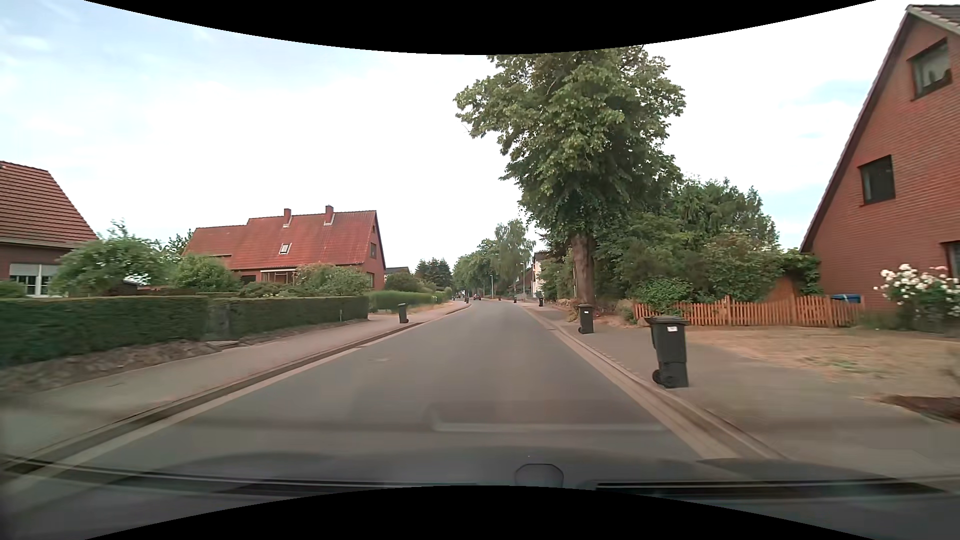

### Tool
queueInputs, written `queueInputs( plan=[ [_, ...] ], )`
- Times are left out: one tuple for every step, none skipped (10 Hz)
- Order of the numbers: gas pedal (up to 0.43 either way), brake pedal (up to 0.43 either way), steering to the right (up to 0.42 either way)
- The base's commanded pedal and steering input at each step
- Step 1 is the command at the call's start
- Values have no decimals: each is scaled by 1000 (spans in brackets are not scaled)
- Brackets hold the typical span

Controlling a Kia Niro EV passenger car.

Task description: Follow the waypoints while adhering to traffic rules and regulations

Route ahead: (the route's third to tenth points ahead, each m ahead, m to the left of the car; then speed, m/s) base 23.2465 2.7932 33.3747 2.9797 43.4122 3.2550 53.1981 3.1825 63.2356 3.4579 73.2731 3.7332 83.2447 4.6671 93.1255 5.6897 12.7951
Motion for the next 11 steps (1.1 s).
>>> queueInputs(
  plan=[
    [150, 0, -4],
    [150, 0, -4],
    [150, 0, -3],
    [150, 0, -1],
    [150, 0, -1],
    [150, 0, -1],
    [150, 0, -1],
    [150, 0, -1],
    [150, 0, -1],
    [150, 0, -2],
    [150, 0, -2]
  ],
)
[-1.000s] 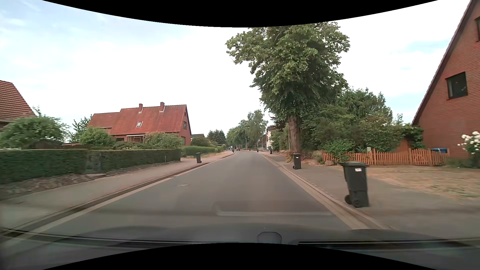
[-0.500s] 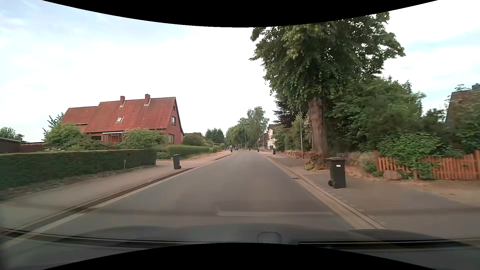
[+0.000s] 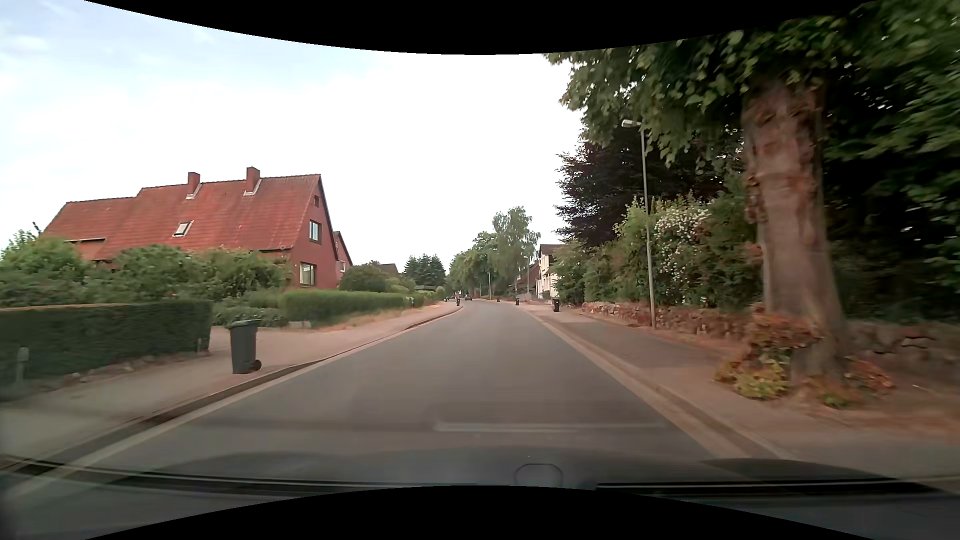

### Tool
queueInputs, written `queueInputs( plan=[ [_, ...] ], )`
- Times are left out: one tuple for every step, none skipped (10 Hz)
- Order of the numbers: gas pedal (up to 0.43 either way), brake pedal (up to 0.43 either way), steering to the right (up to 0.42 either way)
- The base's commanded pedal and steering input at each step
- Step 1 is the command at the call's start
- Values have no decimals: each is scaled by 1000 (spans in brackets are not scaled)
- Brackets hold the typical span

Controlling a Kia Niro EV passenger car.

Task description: Follow the waypoints while adhering to traffic rules and regulations

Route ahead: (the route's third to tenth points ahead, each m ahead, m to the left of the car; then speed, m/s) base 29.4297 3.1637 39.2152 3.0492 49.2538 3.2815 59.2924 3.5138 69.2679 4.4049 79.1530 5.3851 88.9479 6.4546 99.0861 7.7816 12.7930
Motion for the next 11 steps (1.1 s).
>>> queueInputs(
  plan=[
    [150, 0, -3],
    [150, 0, -3],
    [150, 0, -3],
    [150, 0, -3],
    [150, 0, -3],
    [150, 0, -4],
    [150, 0, -4],
    [150, 0, -4],
    [150, 0, -4],
    [150, 0, -4],
    [150, 0, -4]
  ],
)
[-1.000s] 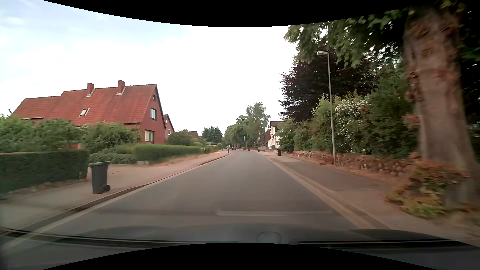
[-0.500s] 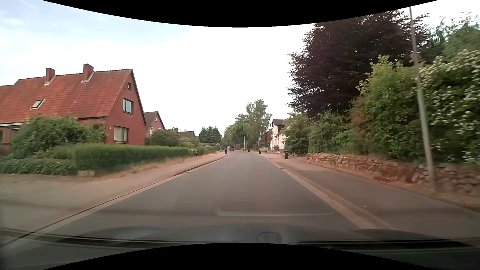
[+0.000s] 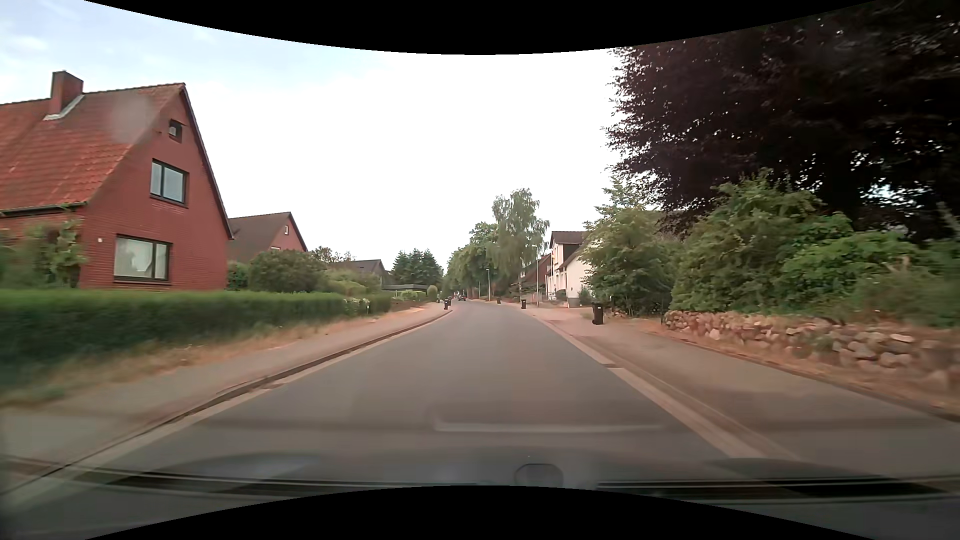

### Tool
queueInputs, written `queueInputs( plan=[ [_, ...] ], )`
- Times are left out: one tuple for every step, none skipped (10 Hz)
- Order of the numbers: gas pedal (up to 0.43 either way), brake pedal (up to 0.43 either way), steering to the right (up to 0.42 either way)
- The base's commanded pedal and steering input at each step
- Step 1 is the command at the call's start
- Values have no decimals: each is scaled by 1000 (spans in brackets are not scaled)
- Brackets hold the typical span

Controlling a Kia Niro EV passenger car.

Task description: Follow the waypoints while adhering to traffic rules and regulations

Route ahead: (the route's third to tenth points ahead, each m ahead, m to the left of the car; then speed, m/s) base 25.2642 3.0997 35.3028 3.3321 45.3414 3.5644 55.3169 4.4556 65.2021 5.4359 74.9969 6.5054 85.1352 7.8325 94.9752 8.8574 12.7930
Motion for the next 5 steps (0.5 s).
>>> queueInputs(
  plan=[
    [150, 0, -5],
    [150, 0, -4],
    [150, 0, -4],
    [150, 0, -5],
    [150, 0, -4]
  ],
)
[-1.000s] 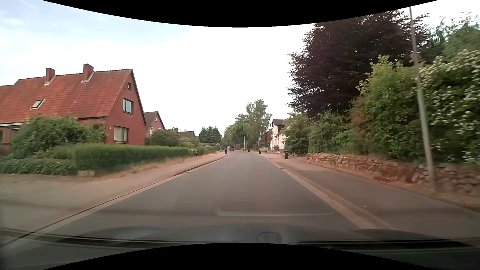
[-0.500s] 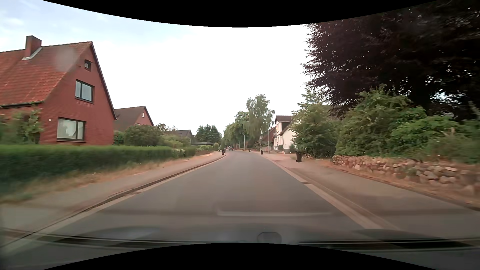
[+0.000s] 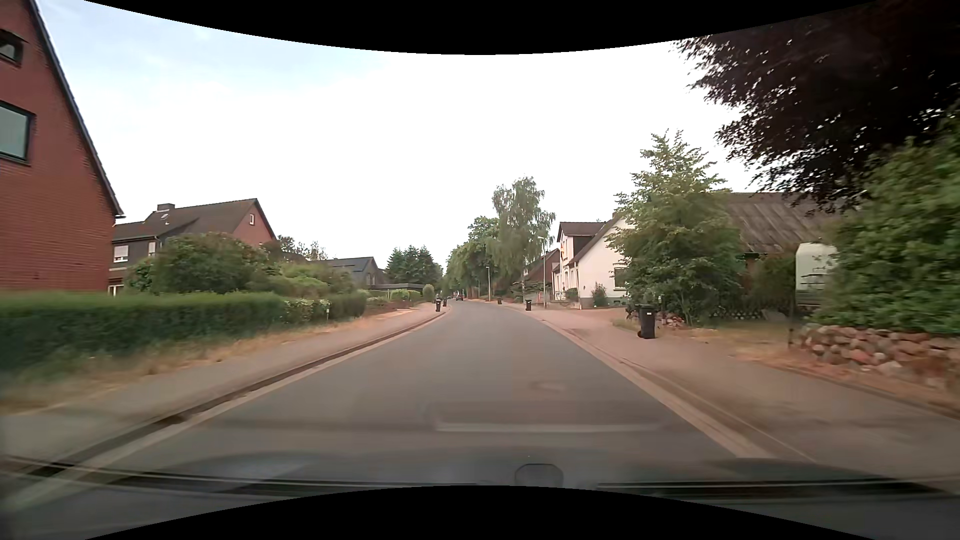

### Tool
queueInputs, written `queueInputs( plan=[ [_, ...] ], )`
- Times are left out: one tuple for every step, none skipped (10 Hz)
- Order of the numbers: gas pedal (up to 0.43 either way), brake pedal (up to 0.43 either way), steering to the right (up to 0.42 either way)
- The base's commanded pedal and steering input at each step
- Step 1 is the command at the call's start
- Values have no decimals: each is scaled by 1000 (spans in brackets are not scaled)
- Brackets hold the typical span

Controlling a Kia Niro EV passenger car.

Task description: Follow the waypoints while adhering to traffic rules and regulations

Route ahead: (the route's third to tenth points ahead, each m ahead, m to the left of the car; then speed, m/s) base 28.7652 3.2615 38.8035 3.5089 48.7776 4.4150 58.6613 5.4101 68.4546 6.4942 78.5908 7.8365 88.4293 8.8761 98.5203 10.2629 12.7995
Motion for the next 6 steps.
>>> queueInputs(
  plan=[
    [150, 0, -2],
    [150, 0, -1],
    [150, 0, -1],
    [150, 0, -3],
    [150, 0, -5],
    [150, 0, -7]
  ],
)
